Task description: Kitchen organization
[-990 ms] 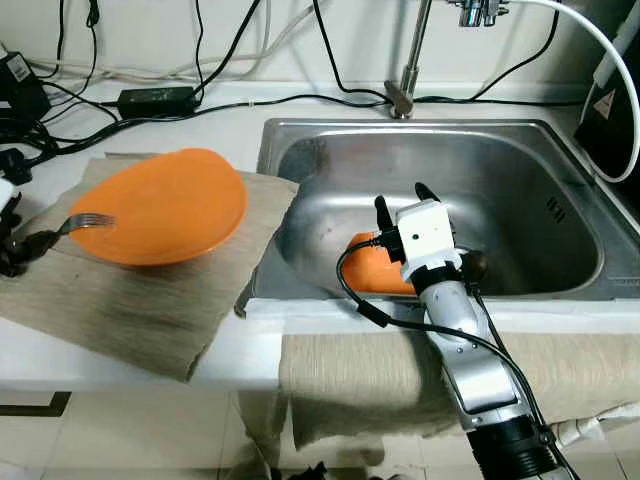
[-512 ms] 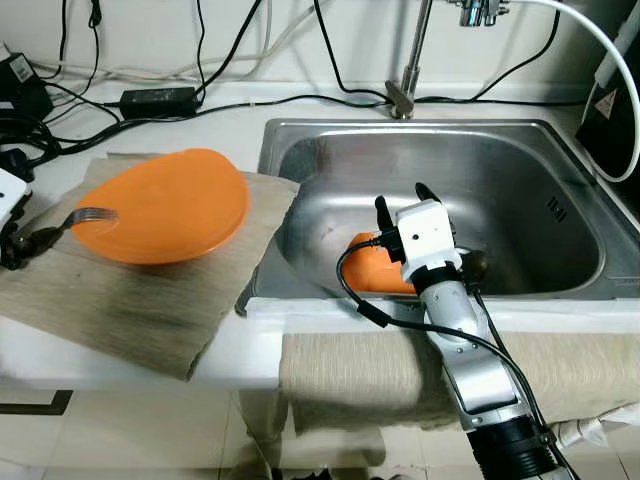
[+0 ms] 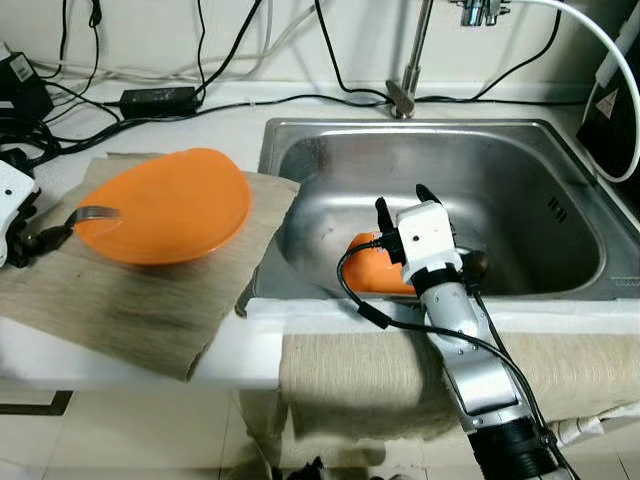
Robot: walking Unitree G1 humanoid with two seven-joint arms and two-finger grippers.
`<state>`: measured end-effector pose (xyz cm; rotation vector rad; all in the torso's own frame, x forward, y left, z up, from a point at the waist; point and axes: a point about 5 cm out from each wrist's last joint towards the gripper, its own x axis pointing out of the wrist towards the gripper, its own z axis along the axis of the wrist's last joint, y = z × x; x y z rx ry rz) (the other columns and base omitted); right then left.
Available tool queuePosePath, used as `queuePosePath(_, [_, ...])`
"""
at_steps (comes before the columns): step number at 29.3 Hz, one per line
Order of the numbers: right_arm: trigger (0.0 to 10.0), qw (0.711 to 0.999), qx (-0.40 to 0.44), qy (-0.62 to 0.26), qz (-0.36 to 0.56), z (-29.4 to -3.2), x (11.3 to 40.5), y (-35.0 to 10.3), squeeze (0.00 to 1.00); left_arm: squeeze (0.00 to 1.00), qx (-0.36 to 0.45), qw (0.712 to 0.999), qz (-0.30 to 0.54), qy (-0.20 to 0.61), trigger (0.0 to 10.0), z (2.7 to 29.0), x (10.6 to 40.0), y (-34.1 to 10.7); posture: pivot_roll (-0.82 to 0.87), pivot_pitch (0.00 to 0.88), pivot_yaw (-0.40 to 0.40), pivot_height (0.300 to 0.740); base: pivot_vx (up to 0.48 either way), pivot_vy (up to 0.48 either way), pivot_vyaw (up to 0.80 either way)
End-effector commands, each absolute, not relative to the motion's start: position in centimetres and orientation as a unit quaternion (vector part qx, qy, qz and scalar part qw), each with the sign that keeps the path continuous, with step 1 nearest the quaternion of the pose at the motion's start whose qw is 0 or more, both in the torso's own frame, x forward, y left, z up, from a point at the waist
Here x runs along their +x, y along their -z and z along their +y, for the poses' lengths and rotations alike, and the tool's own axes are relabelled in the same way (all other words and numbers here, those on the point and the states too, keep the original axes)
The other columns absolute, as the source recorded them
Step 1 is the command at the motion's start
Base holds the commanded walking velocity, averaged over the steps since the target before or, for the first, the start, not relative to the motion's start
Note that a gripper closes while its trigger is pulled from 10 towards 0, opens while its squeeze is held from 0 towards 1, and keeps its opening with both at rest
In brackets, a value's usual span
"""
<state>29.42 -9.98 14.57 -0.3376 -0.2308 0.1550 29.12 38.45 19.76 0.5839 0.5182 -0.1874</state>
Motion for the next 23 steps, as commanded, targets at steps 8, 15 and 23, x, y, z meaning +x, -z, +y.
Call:
queuePosePath(8, [10.0,0.976,-0.167,-0.083,-0.115,-9.8,29.4,-14.5,0.0,0.0,0.296,0.913,0.261,0.106,10.0,39.0,28.5,-20.6,0.18,0.013,0.027,0.74,0.0,0.0,0.0])
queuePosePath(15, [10.0,0.975,-0.165,-0.086,-0.117,-9.6,29.5,-14.5,0.0,0.0,0.288,0.906,0.289,0.115,10.0,38.9,28.7,-19.4,0.18,0.016,0.026,0.74,0.0,0.0,0.0])
queuePosePath(23, [10.0,0.976,-0.165,-0.085,-0.118,-9.6,29.6,-14.6,0.0,0.0,0.263,0.903,0.314,0.132,10.0,38.2,29.5,-18.0,0.17,0.014,0.031,0.74,0.0,0.0,0.0])
